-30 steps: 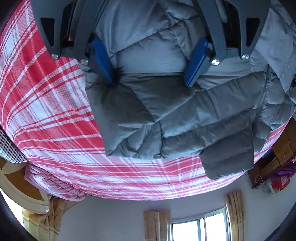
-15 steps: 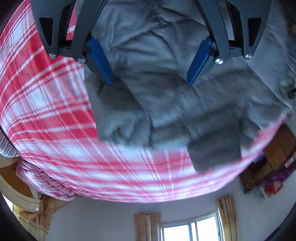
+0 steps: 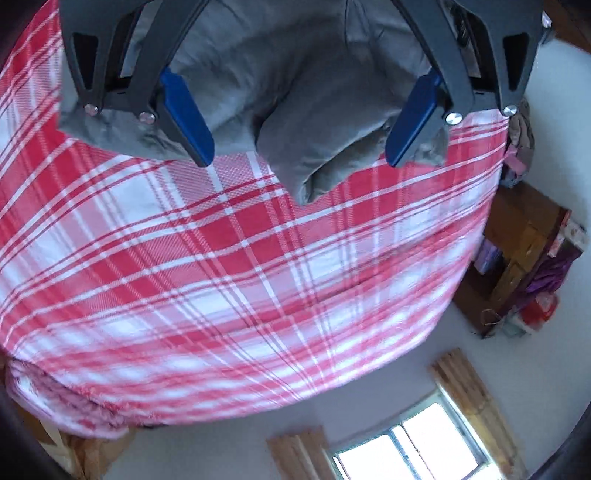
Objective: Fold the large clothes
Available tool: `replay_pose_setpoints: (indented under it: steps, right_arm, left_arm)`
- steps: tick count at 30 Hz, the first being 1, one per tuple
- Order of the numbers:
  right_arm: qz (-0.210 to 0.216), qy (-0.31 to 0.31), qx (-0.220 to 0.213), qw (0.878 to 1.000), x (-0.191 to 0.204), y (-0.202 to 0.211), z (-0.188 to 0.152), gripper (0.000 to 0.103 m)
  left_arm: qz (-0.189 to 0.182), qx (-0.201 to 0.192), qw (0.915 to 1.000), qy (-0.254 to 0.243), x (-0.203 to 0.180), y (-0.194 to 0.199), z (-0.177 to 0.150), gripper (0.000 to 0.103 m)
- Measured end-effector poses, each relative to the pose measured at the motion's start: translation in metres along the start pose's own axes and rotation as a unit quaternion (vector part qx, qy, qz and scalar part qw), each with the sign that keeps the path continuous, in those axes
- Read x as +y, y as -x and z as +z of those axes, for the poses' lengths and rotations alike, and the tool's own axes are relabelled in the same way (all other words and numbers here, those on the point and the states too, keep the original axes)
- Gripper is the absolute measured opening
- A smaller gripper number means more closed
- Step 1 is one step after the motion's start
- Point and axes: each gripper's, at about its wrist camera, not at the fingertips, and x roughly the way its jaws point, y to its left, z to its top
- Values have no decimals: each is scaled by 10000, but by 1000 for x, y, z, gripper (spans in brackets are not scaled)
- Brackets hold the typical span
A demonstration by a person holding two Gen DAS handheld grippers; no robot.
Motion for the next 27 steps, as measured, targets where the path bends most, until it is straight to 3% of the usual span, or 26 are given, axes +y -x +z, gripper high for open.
replay_pose_setpoints:
  steps: [5, 6, 7, 12, 21, 27]
  right_arm:
    - [364, 487, 514, 9968, -3, -12, -13, 46]
    - [369, 606, 495, 9962, -6, -8, -16, 24]
    - [361, 758, 462, 9954, -7, -3, -20, 17]
    - [506, 1259, 363, 9901, -22, 21, -39, 11]
    - [583, 1495, 197, 9868, -36, 23, -55, 11]
    - [557, 1763, 104, 9827, -38, 25, -67, 11]
  left_arm:
    - [-271, -314, 9991, -1, -3, 37, 26, 102]
    - [-324, -388, 9987, -50, -9, 43, 32, 102]
    - [-399, -481, 9979, -150, -18, 52, 41, 102]
    - [-486, -862, 9933, -593, -71, 73, 77, 102]
    - [-393, -222, 9988, -210, -126, 11, 121, 102]
    - [-65, 44, 9964, -845, -144, -20, 102, 102]
